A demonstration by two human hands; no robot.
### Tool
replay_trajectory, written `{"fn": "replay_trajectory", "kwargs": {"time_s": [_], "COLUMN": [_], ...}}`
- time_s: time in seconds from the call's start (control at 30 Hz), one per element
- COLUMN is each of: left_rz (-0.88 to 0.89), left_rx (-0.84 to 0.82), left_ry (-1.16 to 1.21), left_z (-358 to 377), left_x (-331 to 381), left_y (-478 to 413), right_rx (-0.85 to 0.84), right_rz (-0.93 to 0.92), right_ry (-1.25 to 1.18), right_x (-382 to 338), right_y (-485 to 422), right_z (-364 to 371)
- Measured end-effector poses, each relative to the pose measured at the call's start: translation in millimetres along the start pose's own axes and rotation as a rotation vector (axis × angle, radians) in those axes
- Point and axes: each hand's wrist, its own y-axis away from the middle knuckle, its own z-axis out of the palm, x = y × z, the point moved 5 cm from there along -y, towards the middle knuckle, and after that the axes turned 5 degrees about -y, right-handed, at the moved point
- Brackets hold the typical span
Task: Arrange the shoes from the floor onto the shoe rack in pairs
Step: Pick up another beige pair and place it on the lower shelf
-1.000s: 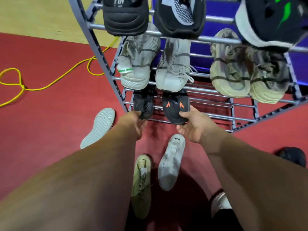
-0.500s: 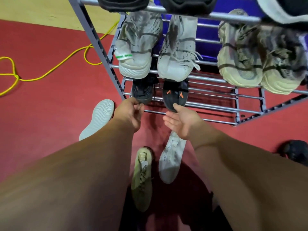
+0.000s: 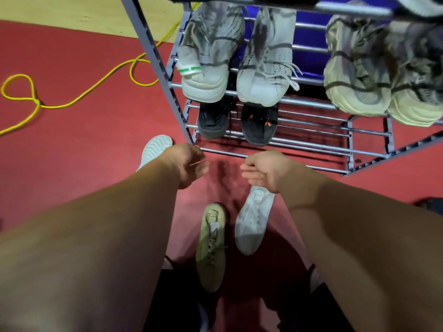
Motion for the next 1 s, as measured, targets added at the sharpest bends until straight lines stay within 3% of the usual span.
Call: {"fn": "replay_trajectory", "kwargs": {"time_s": [0.43, 0.57, 0.7, 0.83, 1.0], "left_rz": [-0.033, -0.057, -0.168, -0.322, -0.383], "left_rx": [0.249, 0.300, 0.376, 0.332, 0.430], "left_ry": [-0.159, -0.193, -0.131, 0.040, 0.146], "left_z": [-194, -238, -259, -255, -265], "left_x": [-38, -67, -105, -130, -139], "left_y": [8, 1, -4, -5, -7], "right_rx": [-0.119, -0.173, -0.162, -0.124, -0.002], "right_rz": [0.034, 0.068, 0.109, 0.068, 0.023], "right_ry": [0.150, 0.298, 0.493, 0.502, 0.727], "right_x": [26, 53, 70, 71, 77], "right_y": [-6, -19, -33, -47, -54], "right_z": [100, 130, 128, 128, 129]}}
